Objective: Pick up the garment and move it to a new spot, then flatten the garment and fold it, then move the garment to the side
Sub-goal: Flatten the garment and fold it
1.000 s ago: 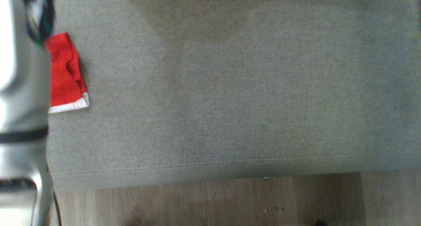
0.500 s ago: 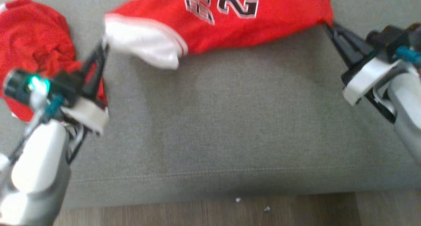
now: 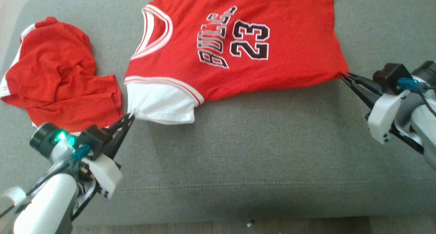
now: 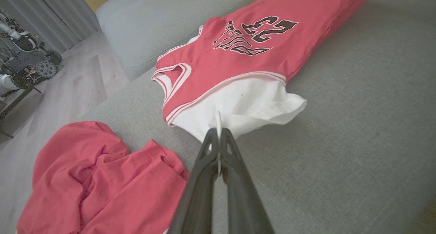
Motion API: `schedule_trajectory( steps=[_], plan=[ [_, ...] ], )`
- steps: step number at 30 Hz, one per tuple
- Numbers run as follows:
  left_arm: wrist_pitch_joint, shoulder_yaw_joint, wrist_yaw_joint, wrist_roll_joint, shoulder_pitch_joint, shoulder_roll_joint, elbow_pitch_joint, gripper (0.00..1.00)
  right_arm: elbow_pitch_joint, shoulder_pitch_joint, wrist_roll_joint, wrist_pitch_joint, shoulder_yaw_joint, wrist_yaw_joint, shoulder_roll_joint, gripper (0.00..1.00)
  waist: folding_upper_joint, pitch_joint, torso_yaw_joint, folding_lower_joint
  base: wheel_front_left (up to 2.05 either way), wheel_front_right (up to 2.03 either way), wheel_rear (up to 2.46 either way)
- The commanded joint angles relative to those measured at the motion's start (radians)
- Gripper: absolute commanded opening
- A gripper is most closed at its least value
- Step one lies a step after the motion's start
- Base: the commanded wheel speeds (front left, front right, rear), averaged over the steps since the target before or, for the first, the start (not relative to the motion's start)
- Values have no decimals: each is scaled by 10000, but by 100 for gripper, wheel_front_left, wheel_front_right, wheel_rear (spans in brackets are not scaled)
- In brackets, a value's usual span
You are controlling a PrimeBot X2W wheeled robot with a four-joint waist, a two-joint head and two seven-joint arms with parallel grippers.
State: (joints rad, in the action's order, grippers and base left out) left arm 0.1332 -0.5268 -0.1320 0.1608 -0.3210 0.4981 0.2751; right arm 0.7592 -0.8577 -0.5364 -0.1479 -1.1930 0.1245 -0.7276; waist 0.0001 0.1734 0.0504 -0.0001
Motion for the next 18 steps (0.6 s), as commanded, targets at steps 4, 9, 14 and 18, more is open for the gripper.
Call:
schedule_trajectory(
  steps=[4,9,14,18],
  plan=[
    [-398,34,16,656,6,866,-856,0,-125,371,-481,331,-488,62,-776,0,-1,-284,-16,1,0,0,0],
    [-752,-297,15,1298,268,1191,-1357,0,-410,486,-805,780,-738,62,-1190,0,-1,-451,-147,1,0,0,0],
    [-1080,-698,15,2414,520,1482,-1814,0,-1203,789,-951,1308,-850,62,-1611,0,-1,-597,-292,1,0,0,0],
    [-1299,-899,14,3162,549,1802,-2050,0,-1692,1033,-932,1730,-866,62,-1934,0,-1,-691,-347,1,0,0,0]
  ],
)
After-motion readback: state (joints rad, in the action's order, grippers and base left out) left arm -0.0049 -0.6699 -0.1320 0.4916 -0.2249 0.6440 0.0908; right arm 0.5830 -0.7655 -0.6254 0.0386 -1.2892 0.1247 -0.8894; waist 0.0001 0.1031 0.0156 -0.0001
